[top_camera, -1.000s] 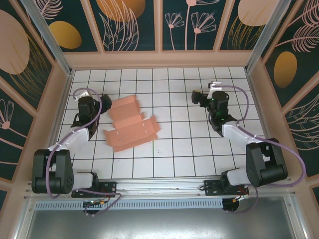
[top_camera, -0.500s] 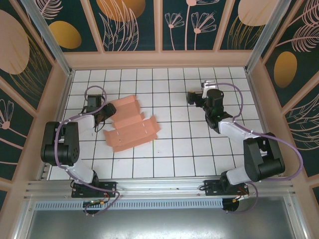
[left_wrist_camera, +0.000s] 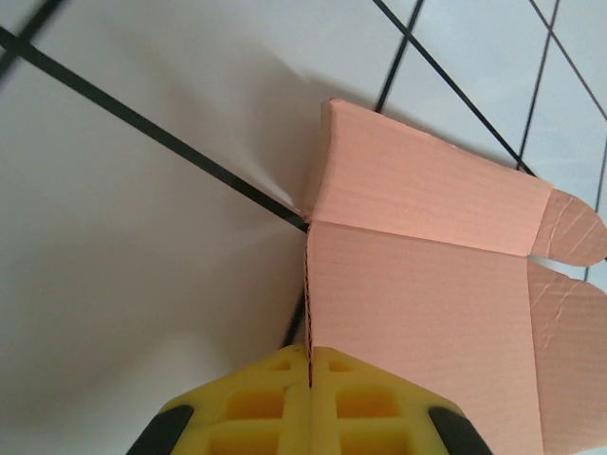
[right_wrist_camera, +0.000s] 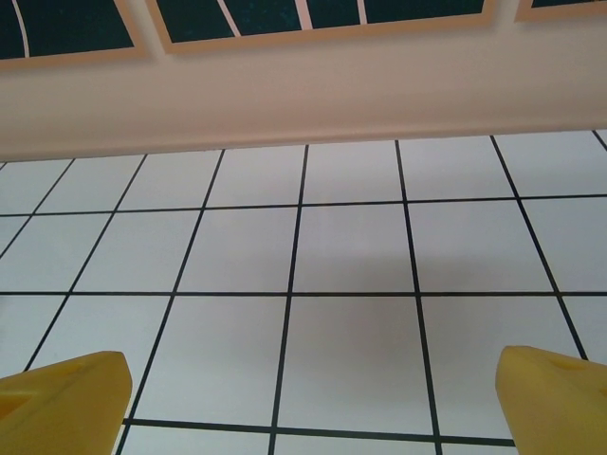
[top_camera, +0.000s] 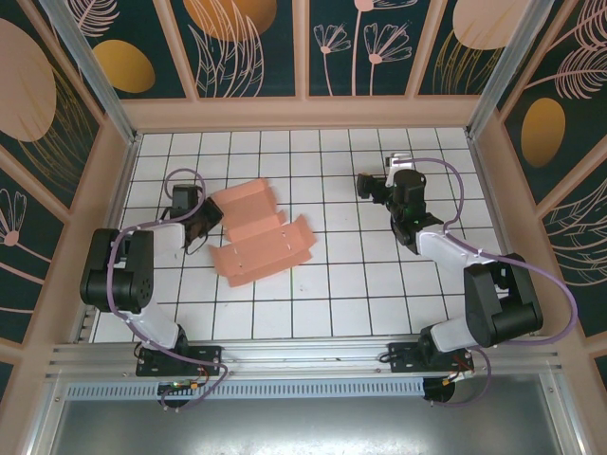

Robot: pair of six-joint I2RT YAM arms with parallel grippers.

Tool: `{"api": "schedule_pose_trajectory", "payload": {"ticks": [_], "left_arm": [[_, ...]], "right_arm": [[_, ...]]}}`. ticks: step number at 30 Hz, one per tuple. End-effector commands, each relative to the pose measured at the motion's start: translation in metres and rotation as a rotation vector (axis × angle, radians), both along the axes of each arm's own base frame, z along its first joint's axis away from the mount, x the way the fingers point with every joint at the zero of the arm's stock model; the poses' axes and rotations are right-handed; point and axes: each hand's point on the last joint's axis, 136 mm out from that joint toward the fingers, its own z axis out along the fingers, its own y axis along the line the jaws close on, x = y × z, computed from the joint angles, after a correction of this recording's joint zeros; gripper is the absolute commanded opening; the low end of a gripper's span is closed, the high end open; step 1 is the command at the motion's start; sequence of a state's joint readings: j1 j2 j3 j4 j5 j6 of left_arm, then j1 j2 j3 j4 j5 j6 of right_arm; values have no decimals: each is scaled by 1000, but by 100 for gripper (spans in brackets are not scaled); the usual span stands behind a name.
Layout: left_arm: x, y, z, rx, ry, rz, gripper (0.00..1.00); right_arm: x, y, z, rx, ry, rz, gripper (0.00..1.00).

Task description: Fold the paper box

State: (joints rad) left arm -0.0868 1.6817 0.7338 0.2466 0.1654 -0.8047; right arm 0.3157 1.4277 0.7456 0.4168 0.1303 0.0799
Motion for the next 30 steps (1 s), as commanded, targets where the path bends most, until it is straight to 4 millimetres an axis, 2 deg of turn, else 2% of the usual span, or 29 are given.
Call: {"api": "schedule_pose_trajectory", "payload": {"ticks": [1,3,6,10,13,16,17,18,19,21,22,23,24,27,30], "left_arm": [[9,-10,23,-95,-96,98,0],[7,-13,23,-136,-102,165,0],[9,-28,32,-239,-149,217,0],[16,-44,42,-323,-186,308,0],[14,-49,45,-395,-212,425,0],[23,-66,44,-401,-202,408,2],[25,-71,48,-408,-207,393,9],[25,-73,37,-395,-186,388,18],[24,-72,35,-391,-185,391,29],[20,-63,35,-344,-200,402,55],[17,-57,45,-299,-222,401,75],[16,-51,50,-228,-231,392,89],[15,-47,55,-158,-235,374,98],[19,-39,73,64,-226,289,99],[39,-59,92,190,-249,93,99]], "right_arm": [[5,6,14,82,-15,-9,99],[6,7,13,125,1,-25,99],[5,6,11,219,29,-58,99],[0,5,0,369,96,-118,99],[-8,10,-10,472,154,-128,99],[-17,14,-20,563,207,-138,98],[-21,15,-24,589,221,-141,97],[-24,15,-26,606,226,-143,97],[-27,15,-28,619,226,-145,97],[-34,14,-34,634,236,-151,96],[-39,18,-36,642,252,-128,97],[-43,18,-39,639,264,-123,96],[-46,19,-41,636,274,-116,96],[-58,26,-50,643,316,-75,96],[-72,33,-64,650,380,-33,96]]}}
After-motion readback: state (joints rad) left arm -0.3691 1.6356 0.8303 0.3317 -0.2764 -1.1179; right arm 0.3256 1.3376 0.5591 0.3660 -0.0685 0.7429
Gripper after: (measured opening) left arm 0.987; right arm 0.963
